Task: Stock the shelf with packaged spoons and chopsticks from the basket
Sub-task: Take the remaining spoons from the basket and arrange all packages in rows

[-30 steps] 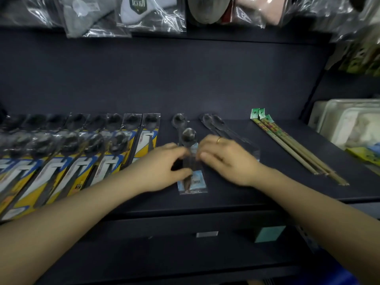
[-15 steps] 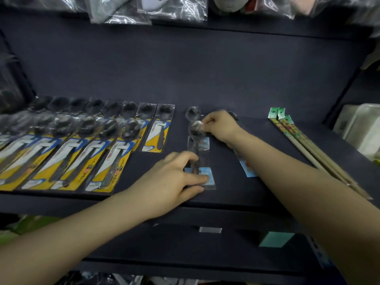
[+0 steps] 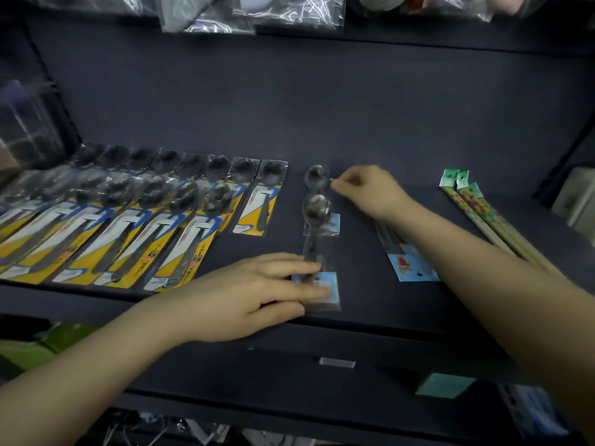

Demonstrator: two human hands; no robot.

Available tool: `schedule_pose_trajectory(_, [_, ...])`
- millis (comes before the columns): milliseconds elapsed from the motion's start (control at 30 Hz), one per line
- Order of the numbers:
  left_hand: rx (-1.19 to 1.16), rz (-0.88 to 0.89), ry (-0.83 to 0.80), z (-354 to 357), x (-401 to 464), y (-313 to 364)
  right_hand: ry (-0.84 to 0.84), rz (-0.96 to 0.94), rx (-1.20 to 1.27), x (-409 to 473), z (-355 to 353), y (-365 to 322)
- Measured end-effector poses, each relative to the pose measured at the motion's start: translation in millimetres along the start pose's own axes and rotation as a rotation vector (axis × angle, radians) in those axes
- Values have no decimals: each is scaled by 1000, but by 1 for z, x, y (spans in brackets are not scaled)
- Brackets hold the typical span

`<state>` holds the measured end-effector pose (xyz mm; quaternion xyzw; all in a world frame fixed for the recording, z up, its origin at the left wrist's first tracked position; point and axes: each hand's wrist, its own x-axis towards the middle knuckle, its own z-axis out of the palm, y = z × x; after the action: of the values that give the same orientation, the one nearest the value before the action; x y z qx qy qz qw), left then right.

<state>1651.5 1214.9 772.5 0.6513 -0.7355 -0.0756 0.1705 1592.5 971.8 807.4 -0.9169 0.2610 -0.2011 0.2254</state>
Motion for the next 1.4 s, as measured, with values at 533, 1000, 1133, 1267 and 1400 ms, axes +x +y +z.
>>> schedule_pose_trajectory(533, [-533, -447, 273, -16, 125, 7, -108, 289, -507, -19, -23, 32])
schedule_pose_trajectory(1000, [-1064, -660, 395, -21, 176, 20, 53, -194, -602, -57, -47, 2])
schedule_pose_trajectory(1133, [-1058, -686, 428, -23, 175, 24, 38, -246, -279, -59, -49, 20])
schedule_pose_trajectory(1267, [-1325, -637, 544, -37, 178, 20, -53, -70, 380, -62, -60, 32])
schedule_pose_trajectory(1400, [-1368, -630, 558, -40, 180, 14, -284, -109, 692, -72, -60, 38])
